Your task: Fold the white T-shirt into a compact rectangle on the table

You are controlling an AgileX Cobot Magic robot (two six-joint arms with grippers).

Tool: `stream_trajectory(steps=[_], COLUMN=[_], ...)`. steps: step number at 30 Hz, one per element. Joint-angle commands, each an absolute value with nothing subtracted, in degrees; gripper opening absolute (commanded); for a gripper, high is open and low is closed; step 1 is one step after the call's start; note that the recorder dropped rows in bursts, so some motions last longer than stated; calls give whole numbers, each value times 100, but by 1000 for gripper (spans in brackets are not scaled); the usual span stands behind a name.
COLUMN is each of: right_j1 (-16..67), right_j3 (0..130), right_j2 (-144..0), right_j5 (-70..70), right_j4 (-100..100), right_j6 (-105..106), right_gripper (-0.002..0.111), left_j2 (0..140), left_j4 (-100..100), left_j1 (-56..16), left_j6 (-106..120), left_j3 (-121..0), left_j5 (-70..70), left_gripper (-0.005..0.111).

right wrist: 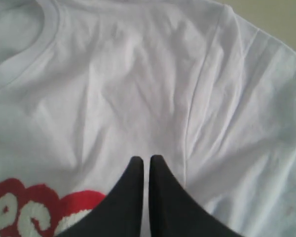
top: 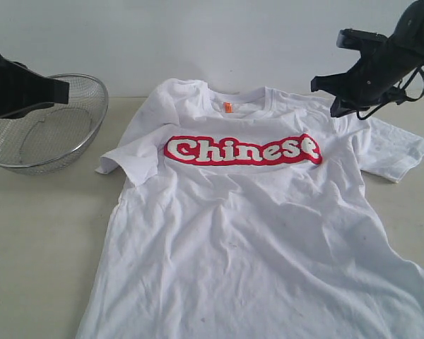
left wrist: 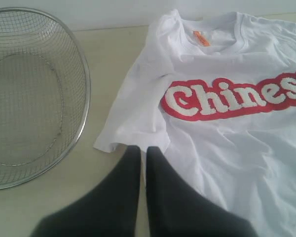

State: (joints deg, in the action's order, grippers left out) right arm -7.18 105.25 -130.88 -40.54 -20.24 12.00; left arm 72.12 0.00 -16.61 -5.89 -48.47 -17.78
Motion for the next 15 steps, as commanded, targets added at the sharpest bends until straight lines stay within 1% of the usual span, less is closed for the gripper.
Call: stream_trajectory(steps=[1, 10, 15], right_j1=[-769, -1081, -1081], right_j3=[10590, 10590, 10590], right_j2=[-13112, -13140, -13161], right_j5=[-4144, -4343, -4439], right_j4=[-2063, -2258, -2195], right_j6=[1383, 1593, 1705], right_gripper=[0, 0, 0], left_j2=[7183, 7183, 7183], left_j4=[-68, -68, -68], left_j1=[-1655, -1655, -1655], left_j6=[-573, -573, -573], left_j3=[-4813, -4813, -4813], left_j5=[-1711, -1711, -1652], left_gripper=[4, 4, 4])
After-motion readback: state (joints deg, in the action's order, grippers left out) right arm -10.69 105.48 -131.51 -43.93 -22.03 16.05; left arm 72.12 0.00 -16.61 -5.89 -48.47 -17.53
